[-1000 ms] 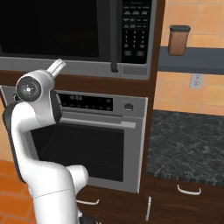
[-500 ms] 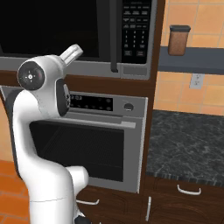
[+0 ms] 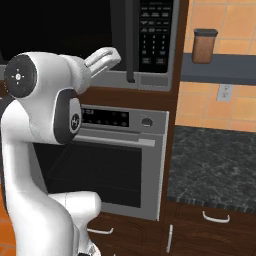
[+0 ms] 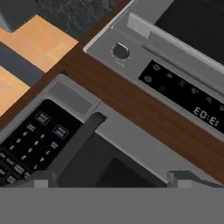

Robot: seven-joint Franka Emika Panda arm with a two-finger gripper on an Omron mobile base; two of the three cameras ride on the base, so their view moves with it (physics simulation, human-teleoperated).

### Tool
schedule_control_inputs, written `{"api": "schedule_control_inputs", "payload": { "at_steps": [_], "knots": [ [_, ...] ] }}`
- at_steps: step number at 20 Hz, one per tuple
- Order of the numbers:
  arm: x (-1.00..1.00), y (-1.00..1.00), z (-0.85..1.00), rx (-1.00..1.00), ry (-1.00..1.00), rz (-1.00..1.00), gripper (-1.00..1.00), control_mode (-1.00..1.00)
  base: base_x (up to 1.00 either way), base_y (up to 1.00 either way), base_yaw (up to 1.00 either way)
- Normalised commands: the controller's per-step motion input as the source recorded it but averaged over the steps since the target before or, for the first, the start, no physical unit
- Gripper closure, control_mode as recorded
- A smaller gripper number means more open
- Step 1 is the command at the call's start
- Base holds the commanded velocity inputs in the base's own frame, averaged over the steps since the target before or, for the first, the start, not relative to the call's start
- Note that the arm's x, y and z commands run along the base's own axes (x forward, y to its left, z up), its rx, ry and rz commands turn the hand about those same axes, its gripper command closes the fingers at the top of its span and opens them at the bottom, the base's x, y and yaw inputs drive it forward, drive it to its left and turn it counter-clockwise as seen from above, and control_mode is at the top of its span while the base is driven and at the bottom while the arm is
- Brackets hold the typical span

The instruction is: Open the microwave, place the bowl with waffle inside the microwave, then close the microwave door and turn it on.

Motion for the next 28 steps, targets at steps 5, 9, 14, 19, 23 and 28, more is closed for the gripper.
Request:
{"api": "schedule_control_inputs", "payload": {
  "at_steps": [5, 9, 14, 19, 23, 28],
  "knots": [
    [0.00, -0.46, -0.11, 0.08, 0.02, -0.61, -1.00, -1.00, 0.00, 0.00, 0.00],
    [-0.02, -0.08, -0.10, 0.41, -0.26, -0.58, -1.00, -1.00, 0.00, 0.00, 0.00],
    [-0.16, -0.35, 0.00, 0.61, -0.18, -0.42, -1.00, -1.00, 0.00, 0.00, 0.00],
    [-0.01, -0.51, -0.05, 0.75, -0.03, -0.04, -1.00, -1.00, 0.00, 0.00, 0.00],
    [0.05, -0.24, -0.31, 0.68, -0.10, 0.18, -1.00, -1.00, 0.00, 0.00, 0.00],
    [0.43, -0.01, -0.53, 0.53, -0.20, 0.20, -1.00, -1.00, 0.00, 0.00, 0.00]
  ]
}}
